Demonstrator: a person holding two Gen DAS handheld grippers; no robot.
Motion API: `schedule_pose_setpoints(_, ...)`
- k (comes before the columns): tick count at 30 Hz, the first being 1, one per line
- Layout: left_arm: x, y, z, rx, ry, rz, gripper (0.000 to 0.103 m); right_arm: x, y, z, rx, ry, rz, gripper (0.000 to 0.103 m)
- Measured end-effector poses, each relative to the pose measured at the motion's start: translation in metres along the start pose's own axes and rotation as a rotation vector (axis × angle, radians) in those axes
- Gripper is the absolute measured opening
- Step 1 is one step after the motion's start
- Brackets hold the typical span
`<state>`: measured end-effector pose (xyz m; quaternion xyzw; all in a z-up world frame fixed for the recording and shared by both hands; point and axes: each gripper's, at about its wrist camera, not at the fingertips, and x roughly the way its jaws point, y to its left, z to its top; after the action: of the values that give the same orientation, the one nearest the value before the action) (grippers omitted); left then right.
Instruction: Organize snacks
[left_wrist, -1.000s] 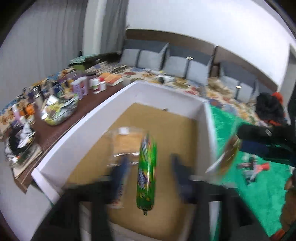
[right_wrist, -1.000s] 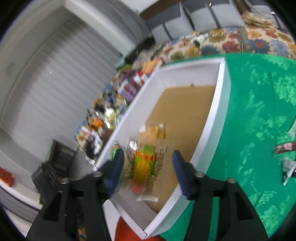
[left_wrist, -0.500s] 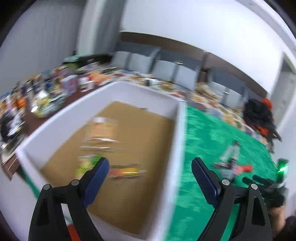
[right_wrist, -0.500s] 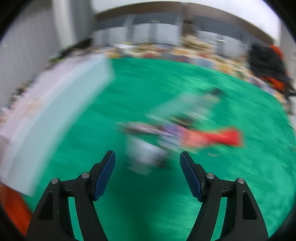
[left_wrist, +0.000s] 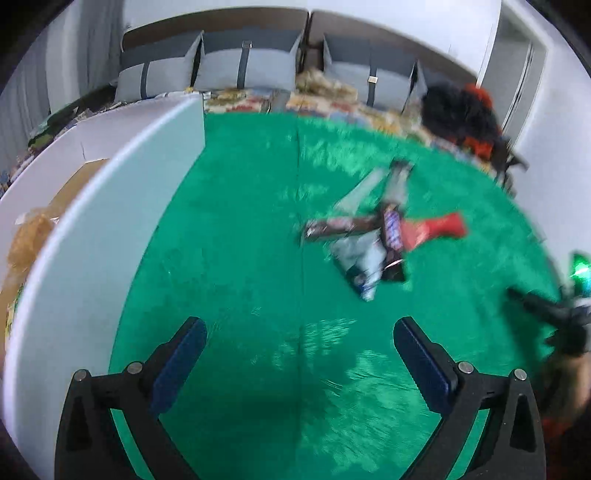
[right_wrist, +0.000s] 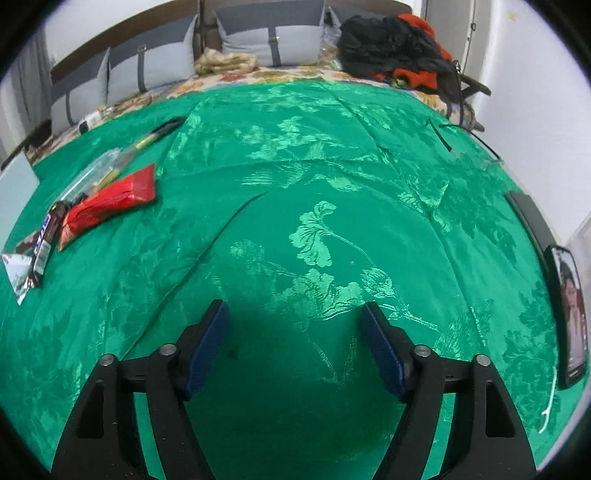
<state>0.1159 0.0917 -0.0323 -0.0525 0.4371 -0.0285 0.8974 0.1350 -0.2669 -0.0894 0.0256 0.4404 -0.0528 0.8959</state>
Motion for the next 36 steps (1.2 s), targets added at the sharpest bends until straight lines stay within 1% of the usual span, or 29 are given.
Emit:
schedule_pose_setpoints(1, 0.007, -0.001, 0.002, 0.006, 0.008, 0.01, 0.101, 0.0, -0.001, -0.001, 0.002, -0.016, -0.001, 0.083)
schedule_pose_setpoints(5, 0.035, 0.003, 0.007, 0.019, 0.023, 0.025, 0.101, 0.002, -0.004, -0.003, 0.01, -0.014, 0.007, 0.085)
schedule_pose_setpoints(7, 0.049, 0.0, 0.011, 0.034, 0.03, 0.047, 0.101, 0.002, -0.004, -0.004, 0.012, -0.011, -0.003, 0.088)
schedule_pose_setpoints(10, 0.063, 0.004, 0.008, 0.038, 0.036, 0.059, 0.101, 0.003, -0.004, -0.005, 0.017, -0.009, -0.003, 0.088)
schedule_pose_setpoints(12, 0.071, 0.007, -0.001, 0.033, 0.038, 0.059, 0.101, 0.002, -0.004, -0.005, 0.017, -0.009, -0.003, 0.089)
schedule_pose_setpoints(13, 0.069, 0.004, -0.002, 0.056, 0.016, 0.081, 0.101, 0.003, -0.004, -0.005, 0.017, -0.009, -0.003, 0.089)
schedule_pose_setpoints(15, 0.073, -0.001, -0.003, 0.083, 0.032, 0.087, 0.103, 0.003, -0.004, -0.005, 0.017, -0.009, -0.003, 0.089)
schedule_pose_setpoints(36, 0.073, 0.002, -0.003, 0.079, 0.034, 0.079, 0.103, 0.002, -0.005, -0.006, 0.017, -0.009, -0.004, 0.089)
